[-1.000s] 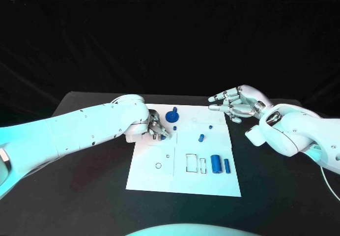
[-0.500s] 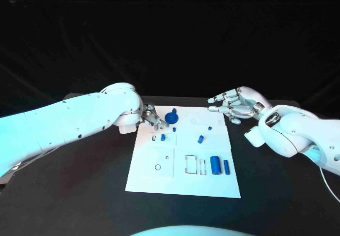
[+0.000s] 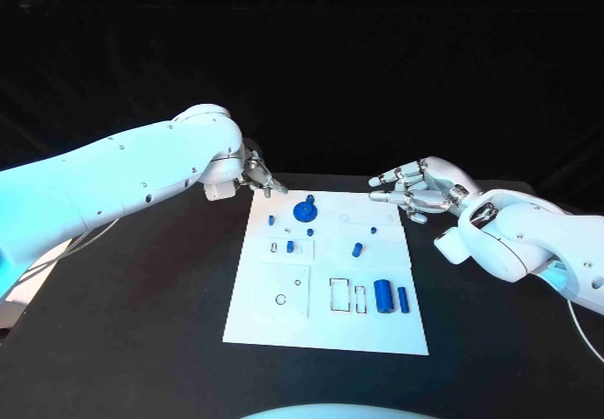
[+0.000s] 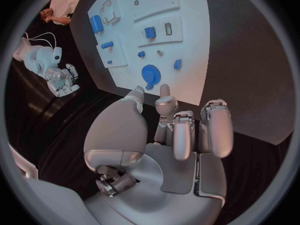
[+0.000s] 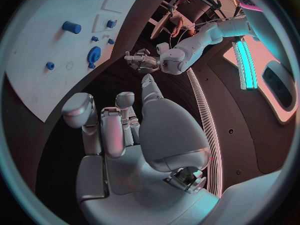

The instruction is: Assemble the parts on the task board

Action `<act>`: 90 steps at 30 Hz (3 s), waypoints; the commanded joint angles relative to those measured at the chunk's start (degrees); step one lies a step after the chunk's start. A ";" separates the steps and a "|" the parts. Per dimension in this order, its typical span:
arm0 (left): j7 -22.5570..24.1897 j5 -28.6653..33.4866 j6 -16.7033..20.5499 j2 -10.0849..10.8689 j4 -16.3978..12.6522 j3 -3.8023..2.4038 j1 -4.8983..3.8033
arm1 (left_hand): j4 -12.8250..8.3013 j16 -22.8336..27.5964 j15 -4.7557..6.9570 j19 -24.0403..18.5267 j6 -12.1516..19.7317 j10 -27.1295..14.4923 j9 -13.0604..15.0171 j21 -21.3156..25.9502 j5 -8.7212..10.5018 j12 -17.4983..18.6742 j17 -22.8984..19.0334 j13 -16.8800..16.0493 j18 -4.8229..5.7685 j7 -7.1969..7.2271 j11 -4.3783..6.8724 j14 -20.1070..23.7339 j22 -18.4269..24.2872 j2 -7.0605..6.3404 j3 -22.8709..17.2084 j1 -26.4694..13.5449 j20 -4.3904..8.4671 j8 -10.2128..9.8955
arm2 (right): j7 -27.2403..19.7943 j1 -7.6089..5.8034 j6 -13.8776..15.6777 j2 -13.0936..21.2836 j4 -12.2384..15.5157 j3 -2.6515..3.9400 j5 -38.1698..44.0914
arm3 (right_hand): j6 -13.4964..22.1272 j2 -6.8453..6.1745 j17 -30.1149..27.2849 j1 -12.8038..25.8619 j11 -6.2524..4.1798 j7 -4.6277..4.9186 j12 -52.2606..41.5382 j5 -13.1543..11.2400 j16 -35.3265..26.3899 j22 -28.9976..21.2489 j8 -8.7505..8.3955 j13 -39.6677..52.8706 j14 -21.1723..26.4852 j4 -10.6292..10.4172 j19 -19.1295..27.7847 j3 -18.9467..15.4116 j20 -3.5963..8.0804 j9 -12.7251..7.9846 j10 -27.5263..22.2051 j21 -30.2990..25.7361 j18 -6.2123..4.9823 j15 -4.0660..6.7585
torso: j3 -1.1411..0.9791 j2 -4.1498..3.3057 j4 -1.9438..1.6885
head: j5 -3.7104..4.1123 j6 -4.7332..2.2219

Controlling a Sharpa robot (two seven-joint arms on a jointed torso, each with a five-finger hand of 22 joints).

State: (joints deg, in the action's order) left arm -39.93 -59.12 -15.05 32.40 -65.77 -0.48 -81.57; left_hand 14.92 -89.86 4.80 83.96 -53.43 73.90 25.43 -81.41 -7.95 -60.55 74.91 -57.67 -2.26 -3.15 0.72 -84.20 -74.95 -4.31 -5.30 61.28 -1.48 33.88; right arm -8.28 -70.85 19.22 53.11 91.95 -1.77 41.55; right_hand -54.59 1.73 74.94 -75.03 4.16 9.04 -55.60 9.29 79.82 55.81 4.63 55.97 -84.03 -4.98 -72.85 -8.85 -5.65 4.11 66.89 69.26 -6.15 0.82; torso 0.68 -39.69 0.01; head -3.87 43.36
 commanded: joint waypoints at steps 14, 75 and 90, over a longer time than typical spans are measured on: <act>3.79 -4.04 -5.76 -6.91 13.63 0.94 2.87 | 0.18 -0.14 -0.30 1.26 -0.62 -0.24 0.27 0.50 -0.01 -0.12 15.09 0.19 -0.50 0.11 0.29 -5.80 -5.68 0.19 0.99 1.26 -0.30 0.71 | -0.51 0.05 -1.09 -0.68 -0.15 0.00 0.23 | 0.49 0.57 0.41 -0.38 -0.08 -0.01 0.41 0.30 -0.36 -0.23 0.44 -0.27 -2.21 0.13 0.55 -0.41 -0.11 -0.01 -0.70 -0.35 -0.73 -0.51 | 0.15 -0.46 0.39 | -0.87 -0.51; 5.02 -1.70 -10.43 -8.27 16.06 1.24 4.59 | -3.65 -0.14 0.37 1.77 -0.06 0.18 3.26 0.08 0.68 -1.29 15.09 -0.16 -0.30 1.12 1.17 -5.80 -6.67 5.37 1.65 11.81 0.25 3.11 | -0.58 0.05 -1.45 -0.87 -0.10 0.00 0.36 | 0.50 0.71 0.42 -0.86 -0.10 -0.03 0.48 0.48 -0.38 -0.30 0.50 -0.44 -2.22 0.22 0.56 -0.61 -0.10 0.00 -0.81 -0.44 -0.74 -0.49 | 0.05 -0.36 0.32 | -1.02 0.46; 7.79 1.74 -6.48 -5.25 11.94 1.26 4.65 | -12.05 -0.14 0.05 1.98 1.62 0.73 5.31 0.02 -0.12 0.15 15.09 1.59 -0.20 0.39 0.83 -5.80 -7.36 -1.22 -29.44 12.02 0.13 3.65 | -0.61 0.05 -1.50 -0.93 -0.10 0.00 0.36 | 0.50 0.72 0.39 -0.86 -0.10 -0.03 0.46 0.48 -0.41 -0.27 0.50 -0.42 -2.21 0.21 0.54 -0.62 -0.10 0.00 -0.79 -0.42 -0.73 -0.49 | 0.02 -0.26 0.22 | -1.07 0.51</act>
State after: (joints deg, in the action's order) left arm -34.05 -59.90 -23.34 26.81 -52.95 0.79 -76.88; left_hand 11.42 -89.86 5.12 84.04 -51.81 74.11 30.73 -81.10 -8.19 -60.24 74.91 -56.05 -2.25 -2.58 1.52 -83.87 -74.91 -5.55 -25.79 73.92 -0.92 37.36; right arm -8.40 -70.84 18.56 52.17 91.77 -1.77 41.59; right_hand -54.59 2.34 74.93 -75.64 4.19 9.04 -55.23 9.56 79.60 55.56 4.86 55.61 -84.03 -4.66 -72.64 -9.16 -5.86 4.11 66.52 68.99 -6.14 0.82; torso 0.68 -40.00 0.32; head -4.97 43.81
